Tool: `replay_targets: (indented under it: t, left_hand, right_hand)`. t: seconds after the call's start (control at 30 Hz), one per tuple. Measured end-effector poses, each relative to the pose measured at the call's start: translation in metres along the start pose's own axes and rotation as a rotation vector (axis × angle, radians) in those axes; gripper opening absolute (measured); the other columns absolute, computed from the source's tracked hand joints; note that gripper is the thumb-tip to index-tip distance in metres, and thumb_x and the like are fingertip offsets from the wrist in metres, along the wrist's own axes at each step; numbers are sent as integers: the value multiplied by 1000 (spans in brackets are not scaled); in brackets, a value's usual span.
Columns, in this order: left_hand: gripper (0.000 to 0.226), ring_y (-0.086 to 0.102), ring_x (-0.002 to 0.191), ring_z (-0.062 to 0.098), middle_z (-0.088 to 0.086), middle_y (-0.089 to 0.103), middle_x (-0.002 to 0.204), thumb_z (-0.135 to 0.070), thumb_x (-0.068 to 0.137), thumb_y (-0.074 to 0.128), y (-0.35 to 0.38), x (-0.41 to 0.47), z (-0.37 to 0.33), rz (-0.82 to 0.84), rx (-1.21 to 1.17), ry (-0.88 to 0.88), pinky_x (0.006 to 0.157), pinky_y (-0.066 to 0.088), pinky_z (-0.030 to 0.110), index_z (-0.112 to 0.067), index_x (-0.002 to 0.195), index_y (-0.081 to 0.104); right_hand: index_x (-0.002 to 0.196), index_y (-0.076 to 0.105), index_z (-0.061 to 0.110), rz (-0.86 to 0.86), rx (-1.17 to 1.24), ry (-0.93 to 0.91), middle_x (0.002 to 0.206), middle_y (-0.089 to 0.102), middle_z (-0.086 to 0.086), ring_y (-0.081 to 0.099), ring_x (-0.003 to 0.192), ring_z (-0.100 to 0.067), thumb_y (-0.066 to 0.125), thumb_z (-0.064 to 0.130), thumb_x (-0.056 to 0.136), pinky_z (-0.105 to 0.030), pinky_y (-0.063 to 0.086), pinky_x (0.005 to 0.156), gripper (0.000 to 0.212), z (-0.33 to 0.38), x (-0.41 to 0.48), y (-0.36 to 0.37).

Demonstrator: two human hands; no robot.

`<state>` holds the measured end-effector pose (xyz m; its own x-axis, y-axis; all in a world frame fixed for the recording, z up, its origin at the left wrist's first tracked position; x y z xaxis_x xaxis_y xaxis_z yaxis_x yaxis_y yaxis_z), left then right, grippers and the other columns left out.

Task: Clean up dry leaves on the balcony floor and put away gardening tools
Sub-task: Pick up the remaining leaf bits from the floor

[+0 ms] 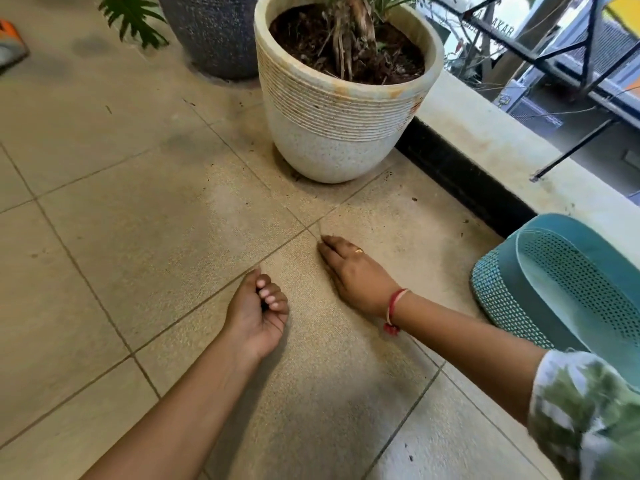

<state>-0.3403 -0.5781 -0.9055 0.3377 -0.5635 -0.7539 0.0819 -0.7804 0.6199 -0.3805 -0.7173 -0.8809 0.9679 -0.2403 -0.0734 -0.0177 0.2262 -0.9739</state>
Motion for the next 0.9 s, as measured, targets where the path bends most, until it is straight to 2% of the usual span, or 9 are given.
replay_targets:
  t: [0.07, 0.13, 0.23, 0.37, 0.47, 0.53, 0.63, 0.73, 0.9]
  left_hand:
    - [45, 32, 31, 4, -6, 33, 38, -29, 100, 41, -5, -3, 1, -23, -10, -3, 31, 30, 11, -18, 56, 39]
    - [44, 33, 31, 4, -5, 34, 38, -29, 100, 40, -9, -7, 2, -40, -26, -15, 32, 30, 11, -18, 58, 38]
    - [43, 34, 30, 4, -5, 35, 38, -28, 100, 40, -11, -14, 5, -64, -59, -32, 32, 30, 11, -17, 58, 38]
    - [42, 36, 31, 5, -4, 38, 39, -27, 100, 42, -16, -23, 14, -97, -67, -51, 35, 33, 11, -16, 59, 41]
    - [41, 39, 34, 6, -3, 41, 42, -26, 100, 43, -23, -28, 21, -126, -25, -61, 38, 38, 12, -14, 60, 44]
    - [39, 42, 39, 7, -2, 45, 46, -25, 100, 41, -26, -32, 25, -145, 26, -54, 40, 40, 13, -14, 62, 45]
    - [37, 54, 61, 13, 8, 61, 72, -25, 102, 33, -24, -39, 33, -108, 145, -50, 58, 46, 22, -9, 75, 52]
    - [45, 65, 56, 19, 9, 64, 66, -25, 100, 29, -17, -51, 46, -6, 162, -108, 63, 48, 28, -7, 71, 59]
    - [55, 59, 46, 16, 4, 57, 53, -25, 99, 30, -17, -56, 48, 86, 50, -120, 56, 47, 25, -12, 50, 55]
  right_hand:
    - [147, 26, 7, 62, -56, 7, 153, 27, -15, 28, 139, -28, 32, 17, 101, -34, 27, 115, 48, 6, -15, 2]
    - [141, 38, 5, 62, -92, 13, 147, 38, -15, 40, 132, -29, 36, 16, 100, -33, 35, 108, 42, 9, -27, -3]
    - [114, 61, 4, 65, -126, 40, 118, 58, -13, 57, 103, -29, 43, 13, 97, -34, 47, 89, 27, 14, -31, -12]
    - [97, 64, 5, 40, -124, 223, 96, 62, -9, 60, 88, -27, 45, 8, 94, -31, 48, 75, 20, 16, -22, -26]
    - [83, 66, 5, -3, 102, 437, 84, 64, -6, 62, 78, -20, 51, 0, 86, -23, 47, 66, 16, 18, -27, -28]
    - [77, 70, 6, -34, 421, 509, 75, 65, 1, 59, 66, -1, 64, 0, 80, -7, 44, 60, 9, 36, -36, -30]
    - [77, 73, 10, -45, 672, 399, 70, 64, 9, 57, 59, 7, 72, 4, 74, -3, 44, 60, 6, 90, -52, -43]
    - [83, 71, 13, -40, 451, 200, 80, 67, 7, 59, 73, -1, 60, 2, 78, -8, 43, 70, 16, 133, -59, -54]
    - [106, 63, 2, -4, 82, -44, 100, 65, -13, 62, 91, -28, 48, 4, 86, -35, 49, 82, 25, 165, -71, -43]
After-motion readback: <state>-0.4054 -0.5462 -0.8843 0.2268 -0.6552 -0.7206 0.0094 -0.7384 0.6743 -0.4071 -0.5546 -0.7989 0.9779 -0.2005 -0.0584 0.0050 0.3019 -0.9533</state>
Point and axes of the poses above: each hand's wrist, its own x-axis towards the middle knuckle, its own y-axis out of the palm, z = x × y, the point moved 9 cm from there along x, towards the middle knuckle
